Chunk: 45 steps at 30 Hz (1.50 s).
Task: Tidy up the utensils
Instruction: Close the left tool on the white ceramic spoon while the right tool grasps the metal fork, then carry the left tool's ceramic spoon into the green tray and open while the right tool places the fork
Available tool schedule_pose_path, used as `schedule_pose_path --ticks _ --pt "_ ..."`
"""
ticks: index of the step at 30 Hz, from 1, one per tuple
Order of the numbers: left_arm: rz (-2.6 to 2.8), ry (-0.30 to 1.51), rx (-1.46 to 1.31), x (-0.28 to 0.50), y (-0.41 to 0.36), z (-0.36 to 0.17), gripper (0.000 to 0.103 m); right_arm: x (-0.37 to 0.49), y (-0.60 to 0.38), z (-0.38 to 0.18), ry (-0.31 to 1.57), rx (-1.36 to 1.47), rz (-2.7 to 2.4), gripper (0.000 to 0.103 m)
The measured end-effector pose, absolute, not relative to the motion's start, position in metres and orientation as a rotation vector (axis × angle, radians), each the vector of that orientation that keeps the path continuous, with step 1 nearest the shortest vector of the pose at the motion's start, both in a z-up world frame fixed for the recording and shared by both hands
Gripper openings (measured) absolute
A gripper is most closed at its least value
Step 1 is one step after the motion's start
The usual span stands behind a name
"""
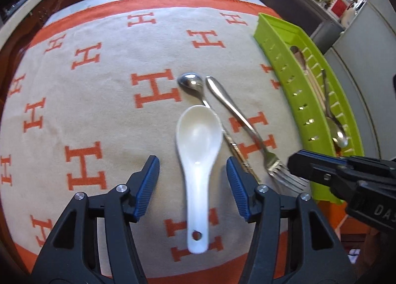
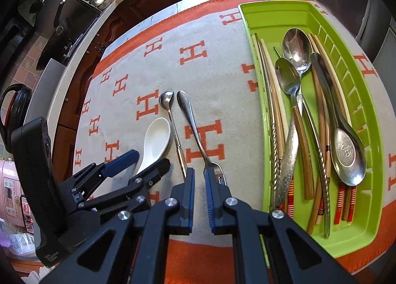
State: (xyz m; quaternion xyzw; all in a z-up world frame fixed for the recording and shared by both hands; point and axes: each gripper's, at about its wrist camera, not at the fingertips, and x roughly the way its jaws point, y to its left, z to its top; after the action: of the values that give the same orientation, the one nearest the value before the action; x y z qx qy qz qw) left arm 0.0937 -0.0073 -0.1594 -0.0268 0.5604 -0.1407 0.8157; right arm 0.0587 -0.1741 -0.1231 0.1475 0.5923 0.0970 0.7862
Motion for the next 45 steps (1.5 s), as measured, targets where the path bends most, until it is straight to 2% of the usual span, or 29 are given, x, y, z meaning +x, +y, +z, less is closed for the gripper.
schedule_pose_path --ticks 6,11,15,17,25,38,45 --pt "-0.373 1.211 -0.199 0.096 0.006 -0.160 0.052 0.058 -0.176 -0.124 1.275 0.323 0.206 0.010" --pt "-0.349 1.223 -0.257 0.099 0.015 -0.164 0.028 0.057 -0.177 -0.124 1.278 0.326 0.204 0.010" --pt "-0.328 1.222 -0.258 0.101 0.014 -0.166 0.022 0.056 -0.177 -0.124 1.277 0.323 0.207 0.010" --pt "-0.308 1.218 -0.213 0.102 0.008 -0.166 0.015 0.056 -0.176 -0.124 1.274 0.322 0.206 0.010" --pt "-0.282 1.179 -0.159 0.096 -0.001 -0.164 0.005 0.054 -0.177 -0.121 1.265 0.318 0.200 0.010" --pt "-0.209 1.224 -0.306 0.092 0.039 -0.154 0.003 0.086 -0.164 -0.123 1.277 0.257 0.265 0.010" --pt "-0.201 1.204 -0.349 0.087 0.055 -0.145 0.003 0.104 -0.145 -0.140 1.331 0.089 0.279 0.010"
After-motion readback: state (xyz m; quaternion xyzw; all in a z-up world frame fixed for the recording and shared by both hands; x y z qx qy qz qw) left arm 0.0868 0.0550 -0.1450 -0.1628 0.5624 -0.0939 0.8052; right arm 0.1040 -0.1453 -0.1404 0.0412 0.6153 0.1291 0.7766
